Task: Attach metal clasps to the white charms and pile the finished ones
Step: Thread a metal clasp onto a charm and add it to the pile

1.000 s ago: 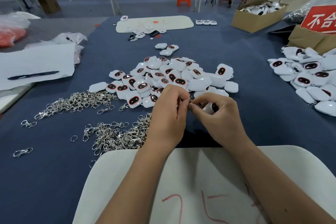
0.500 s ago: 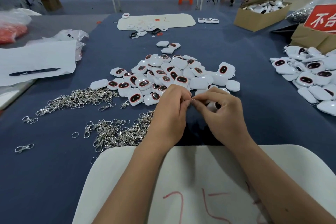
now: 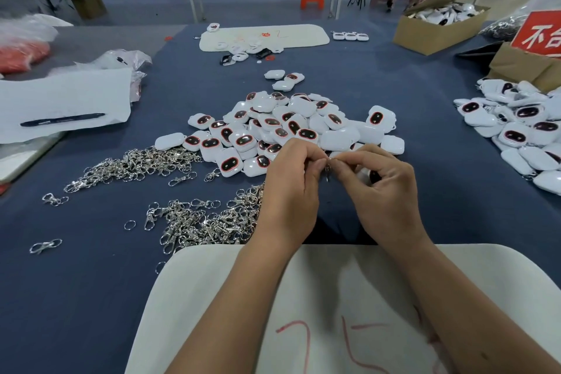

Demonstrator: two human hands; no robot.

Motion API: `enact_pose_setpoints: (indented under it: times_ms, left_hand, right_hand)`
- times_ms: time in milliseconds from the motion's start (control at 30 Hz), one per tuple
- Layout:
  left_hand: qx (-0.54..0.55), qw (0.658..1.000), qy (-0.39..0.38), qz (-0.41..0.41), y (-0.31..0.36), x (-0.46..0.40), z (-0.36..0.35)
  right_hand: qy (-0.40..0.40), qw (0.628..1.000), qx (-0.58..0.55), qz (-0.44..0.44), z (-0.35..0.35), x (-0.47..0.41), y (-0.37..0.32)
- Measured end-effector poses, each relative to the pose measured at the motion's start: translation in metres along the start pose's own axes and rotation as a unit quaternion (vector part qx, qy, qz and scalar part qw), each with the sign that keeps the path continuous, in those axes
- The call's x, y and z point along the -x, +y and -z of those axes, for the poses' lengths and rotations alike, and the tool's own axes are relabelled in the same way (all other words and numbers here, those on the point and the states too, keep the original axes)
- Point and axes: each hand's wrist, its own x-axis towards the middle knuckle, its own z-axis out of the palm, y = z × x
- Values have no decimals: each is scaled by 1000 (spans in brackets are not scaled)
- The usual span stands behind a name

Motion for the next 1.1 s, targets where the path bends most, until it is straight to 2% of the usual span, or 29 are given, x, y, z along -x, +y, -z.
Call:
enact_pose_setpoints:
  times_ms: [133,267,333,767,1100]
  left_hand:
    - [-39,999,-16,-18,-3,0,2]
    - [-69,996,-50,-17,-5,2,3]
    - [-83,994,-69,-13,-5,3,2]
    - [-114,987,-110,-32,-4,2,1]
    - [-127,984,-123,-34,-4,4,0]
  right_hand:
    - [3,997,-38,-69,0,0,2]
    - [40,969,-145,-195,1,-4,10]
    - [35,960,-175,-216,1,-6,12]
    - [85,984,-65,-145,1,-3,15]
    - [74,991,-14,-109,0,-1,13]
